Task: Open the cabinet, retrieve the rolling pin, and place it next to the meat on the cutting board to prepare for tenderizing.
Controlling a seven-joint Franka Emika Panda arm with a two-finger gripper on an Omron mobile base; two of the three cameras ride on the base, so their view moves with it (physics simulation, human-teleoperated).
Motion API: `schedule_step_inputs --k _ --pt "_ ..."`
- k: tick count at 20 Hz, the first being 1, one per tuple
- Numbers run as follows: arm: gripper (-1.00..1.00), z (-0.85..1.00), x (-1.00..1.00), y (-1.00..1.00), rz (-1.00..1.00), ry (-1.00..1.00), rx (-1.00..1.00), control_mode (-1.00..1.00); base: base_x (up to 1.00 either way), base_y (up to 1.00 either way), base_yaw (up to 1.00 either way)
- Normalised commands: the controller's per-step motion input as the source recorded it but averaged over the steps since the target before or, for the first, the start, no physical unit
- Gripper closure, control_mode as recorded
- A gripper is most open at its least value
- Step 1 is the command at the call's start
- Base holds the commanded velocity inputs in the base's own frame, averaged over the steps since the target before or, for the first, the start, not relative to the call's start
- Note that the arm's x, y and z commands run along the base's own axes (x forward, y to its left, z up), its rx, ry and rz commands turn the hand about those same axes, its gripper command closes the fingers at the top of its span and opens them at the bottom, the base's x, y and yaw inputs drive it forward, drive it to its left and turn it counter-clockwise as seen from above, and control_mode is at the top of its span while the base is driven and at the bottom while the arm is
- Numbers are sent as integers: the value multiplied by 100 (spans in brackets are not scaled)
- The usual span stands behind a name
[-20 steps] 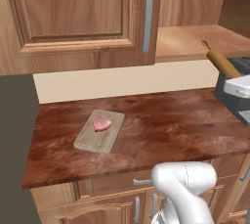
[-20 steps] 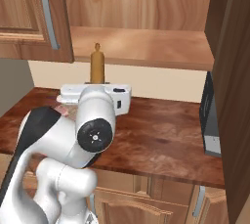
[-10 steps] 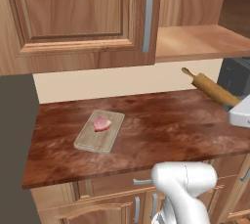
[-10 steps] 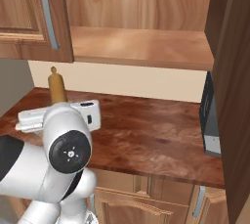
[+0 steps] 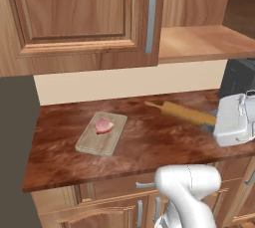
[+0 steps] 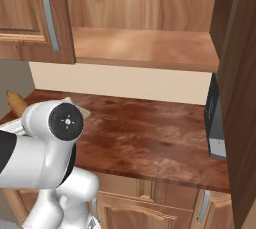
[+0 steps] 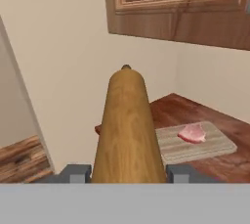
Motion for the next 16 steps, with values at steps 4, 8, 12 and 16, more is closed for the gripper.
schedule_step_inputs --k 4,8,12,16 --pt "100 -45 0 72 32 0 -7 -100 0 0 0" --pt "100 -48 22 56 29 0 -3 -100 0 0 0" --pt "100 -46 43 45 21 0 -1 -100 0 0 0" --pt "100 -42 53 39 15 -1 0 -100 0 0 0"
